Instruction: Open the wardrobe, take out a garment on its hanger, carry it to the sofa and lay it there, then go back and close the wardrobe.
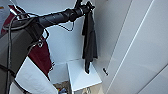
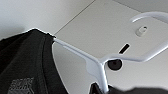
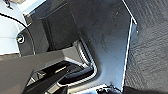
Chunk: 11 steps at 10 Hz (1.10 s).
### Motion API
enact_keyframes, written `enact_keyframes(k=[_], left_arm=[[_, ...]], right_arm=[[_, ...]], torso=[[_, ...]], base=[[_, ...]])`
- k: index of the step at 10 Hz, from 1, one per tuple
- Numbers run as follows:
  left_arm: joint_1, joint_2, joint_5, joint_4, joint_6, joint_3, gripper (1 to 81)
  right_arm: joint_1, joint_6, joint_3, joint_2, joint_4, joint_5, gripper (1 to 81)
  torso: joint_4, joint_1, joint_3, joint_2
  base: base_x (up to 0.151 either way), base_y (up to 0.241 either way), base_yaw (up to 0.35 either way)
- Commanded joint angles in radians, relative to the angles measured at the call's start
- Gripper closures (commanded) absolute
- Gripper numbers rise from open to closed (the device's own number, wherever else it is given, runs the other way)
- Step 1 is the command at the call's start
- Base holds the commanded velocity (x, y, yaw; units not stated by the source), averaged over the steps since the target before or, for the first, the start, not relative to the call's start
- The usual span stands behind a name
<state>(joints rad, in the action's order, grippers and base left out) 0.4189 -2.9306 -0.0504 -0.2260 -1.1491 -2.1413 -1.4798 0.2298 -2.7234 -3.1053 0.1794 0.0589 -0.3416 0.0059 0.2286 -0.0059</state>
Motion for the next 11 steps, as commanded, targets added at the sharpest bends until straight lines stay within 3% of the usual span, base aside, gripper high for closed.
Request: enact_keyframes(k=[1, 2, 4, 5, 6, 9, 10, 11], left_arm=[[0.217, 0.025, 0.0, -0.058, 0.017, 0.033, 81.1], [0.217, 0.03, 0.012, -0.065, 0.017, 0.043, 81.1], [0.214, 0.027, 0.044, -0.091, 0.017, 0.069, 81.1], [0.209, 0.028, 0.053, -0.093, 0.019, 0.078, 81.1], [0.209, 0.034, 0.055, -0.093, 0.019, 0.086, 81.1], [0.199, 0.066, 0.055, -0.092, 0.019, 0.126, 81.1], [0.186, 0.066, 0.055, -0.093, 0.019, 0.132, 81.1], [0.175, 0.06, 0.055, -0.092, 0.019, 0.136, 81.1]], right_arm=[[0.023, -0.001, 0.001, -0.003, -0.006, -0.059, 1.0], [0.025, -0.001, 0.001, -0.003, -0.006, -0.059, 1.0], [0.025, 0.0, 0.001, -0.002, -0.008, -0.057, 1.0], [0.022, 0.0, 0.001, 0.0, -0.008, -0.045, 1.0], [0.022, 0.0, 0.001, 0.0, -0.008, -0.037, 1.0], [0.02, 0.0, 0.001, 0.0, -0.008, -0.037, 1.0], [0.021, -0.001, 0.001, -0.002, -0.008, -0.037, 1.0], [0.021, -0.001, 0.001, 0.0, -0.008, -0.037, 1.0]], torso=[[0.093, 0.0, 0.0, 0.0], [0.027, 0.0, 0.0, 0.0], [0.086, 0.0, 0.0, 0.0], [0.098, 0.0, 0.0, 0.0], [0.098, 0.0, -0.042, 0.0], [0.096, 0.001, -0.085, 0.001], [0.096, 0.0, -0.056, 0.001], [0.096, 0.0, -0.064, 0.0]], base=[[0.0, 0.0, 0.0], [0.0, 0.0, 0.0], [0.0, 0.0, 0.0], [0.0, 0.0, 0.0], [0.0, 0.0, 0.0], [0.0, 0.0, 0.0], [0.0, 0.0, 0.0], [0.0, 0.0, 0.0]])
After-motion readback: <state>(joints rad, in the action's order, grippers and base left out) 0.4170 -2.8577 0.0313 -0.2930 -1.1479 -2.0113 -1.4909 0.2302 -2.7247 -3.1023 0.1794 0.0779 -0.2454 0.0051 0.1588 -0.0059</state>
